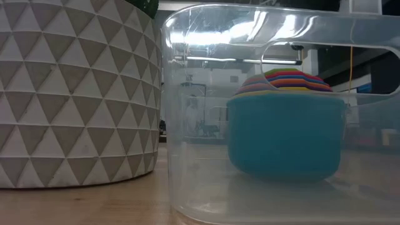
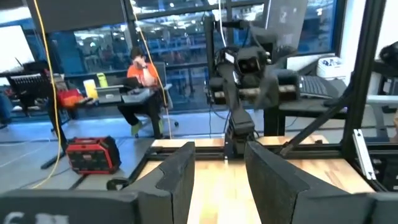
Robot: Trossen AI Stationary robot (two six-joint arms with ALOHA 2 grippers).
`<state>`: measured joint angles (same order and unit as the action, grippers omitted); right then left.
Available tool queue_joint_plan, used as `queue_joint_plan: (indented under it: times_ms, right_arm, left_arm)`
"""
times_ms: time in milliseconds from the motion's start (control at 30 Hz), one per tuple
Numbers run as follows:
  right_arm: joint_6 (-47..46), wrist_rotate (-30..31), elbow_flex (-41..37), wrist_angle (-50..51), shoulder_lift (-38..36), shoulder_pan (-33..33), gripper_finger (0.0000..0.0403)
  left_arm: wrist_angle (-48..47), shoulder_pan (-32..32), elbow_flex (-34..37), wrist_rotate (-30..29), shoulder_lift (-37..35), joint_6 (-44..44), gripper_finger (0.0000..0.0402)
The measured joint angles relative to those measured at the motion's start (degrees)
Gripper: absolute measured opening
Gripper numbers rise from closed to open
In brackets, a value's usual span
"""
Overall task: Nest measuring cups in basket
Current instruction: Return to Home Position
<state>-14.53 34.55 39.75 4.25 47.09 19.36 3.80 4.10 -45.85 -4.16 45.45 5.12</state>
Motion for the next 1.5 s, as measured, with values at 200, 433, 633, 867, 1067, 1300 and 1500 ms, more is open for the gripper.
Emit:
queue_joint_plan:
  times_ms: [200, 433, 633, 867, 1067, 1300, 1500]
  right_arm:
    - [7.31, -0.02, 0.00, 1.20, -10.78, -0.82, 0.0212]
    - [9.25, -0.08, 0.00, 2.11, -19.09, -0.81, 0.0212]
    - [9.31, 0.89, 0.00, 2.10, -22.60, -0.81, 0.0212]
    - [9.36, 1.77, 0.00, 3.67, -23.29, -0.81, 0.0212]
    - [9.72, 1.92, 0.00, 3.56, -23.28, -0.79, 0.0212]
    - [7.39, 1.76, 0.00, 3.42, -23.10, -0.79, 0.0212]
    - [7.19, 1.76, 0.00, 3.32, -23.10, -0.79, 0.0212]
  left_arm:
    - [-14.99, 0.00, 0.03, 0.00, -11.43, -0.39, 0.0135]
    - [-24.43, -0.01, 3.04, -0.02, -23.43, -0.41, 0.0135]
    - [-24.52, 0.00, 11.46, 0.00, -34.78, -0.47, 0.0135]
    - [-24.30, -0.02, 19.76, 0.00, -45.35, -0.65, 0.0135]
    - [-23.70, -0.02, 22.21, 0.08, -44.69, -1.51, 0.0135]
    - [-21.88, -0.02, 27.23, 0.56, -45.27, -2.20, 0.0135]
    - [-16.69, -0.02, 32.18, 0.72, -45.26, -3.38, 0.0135]
